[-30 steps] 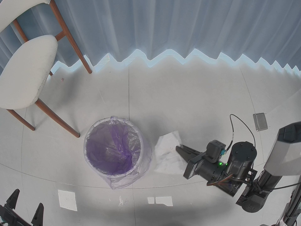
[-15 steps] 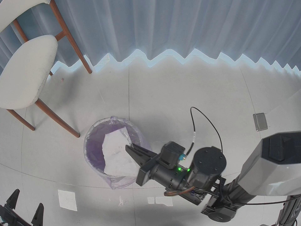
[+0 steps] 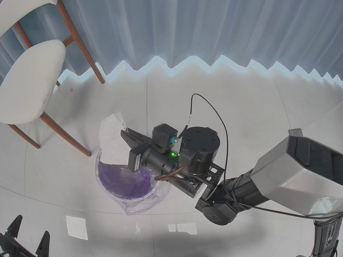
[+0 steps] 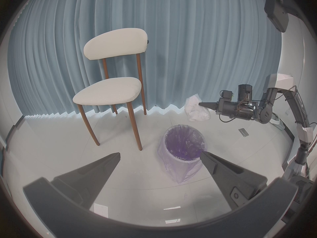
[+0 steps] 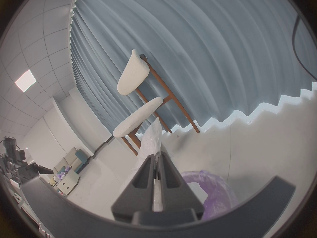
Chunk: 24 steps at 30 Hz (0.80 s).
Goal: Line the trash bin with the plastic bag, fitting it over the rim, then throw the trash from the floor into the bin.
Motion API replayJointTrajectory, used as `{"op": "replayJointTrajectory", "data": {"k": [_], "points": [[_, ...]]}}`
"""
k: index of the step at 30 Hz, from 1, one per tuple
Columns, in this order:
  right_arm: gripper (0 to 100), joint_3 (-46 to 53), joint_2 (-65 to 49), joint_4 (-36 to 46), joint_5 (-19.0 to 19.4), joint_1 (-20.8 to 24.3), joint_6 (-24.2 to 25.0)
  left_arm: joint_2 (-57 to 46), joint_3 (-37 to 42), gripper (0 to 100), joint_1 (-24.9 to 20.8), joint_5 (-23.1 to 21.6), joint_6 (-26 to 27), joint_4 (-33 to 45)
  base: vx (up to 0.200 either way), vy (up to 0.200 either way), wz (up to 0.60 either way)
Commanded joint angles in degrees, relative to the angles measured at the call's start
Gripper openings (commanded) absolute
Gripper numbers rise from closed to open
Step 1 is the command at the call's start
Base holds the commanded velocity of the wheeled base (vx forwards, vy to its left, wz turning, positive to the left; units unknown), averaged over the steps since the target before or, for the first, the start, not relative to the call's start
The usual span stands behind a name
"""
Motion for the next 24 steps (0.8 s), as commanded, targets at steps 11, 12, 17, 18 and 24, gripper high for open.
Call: {"op": "replayJointTrajectory", "data": {"k": [11,12,17,18,24], "points": [[0,0.5,1.7,0.1,0.3,0.2,-2.8,-0.8,1.0,100,0.0,0.0,0.0,0.0,0.0,0.0,0.0],[0,0.7,1.6,0.0,0.2,0.2,-2.8,-0.8,1.0,100,0.0,0.0,0.0,0.0,0.0,0.0,0.0],[100,1.1,1.2,-0.2,0.3,0.4,-2.7,-0.8,1.0,100,0.0,0.0,0.0,-0.1,0.0,0.0,0.0],[100,1.1,1.2,-0.2,0.3,0.5,-2.7,-0.8,1.0,100,0.0,0.0,0.0,0.0,0.0,0.0,0.0],[100,2.9,1.0,-2.4,-0.1,2.6,-2.2,-0.8,1.0,100,0.0,0.0,-0.1,-0.1,0.0,0.0,0.0]]}}
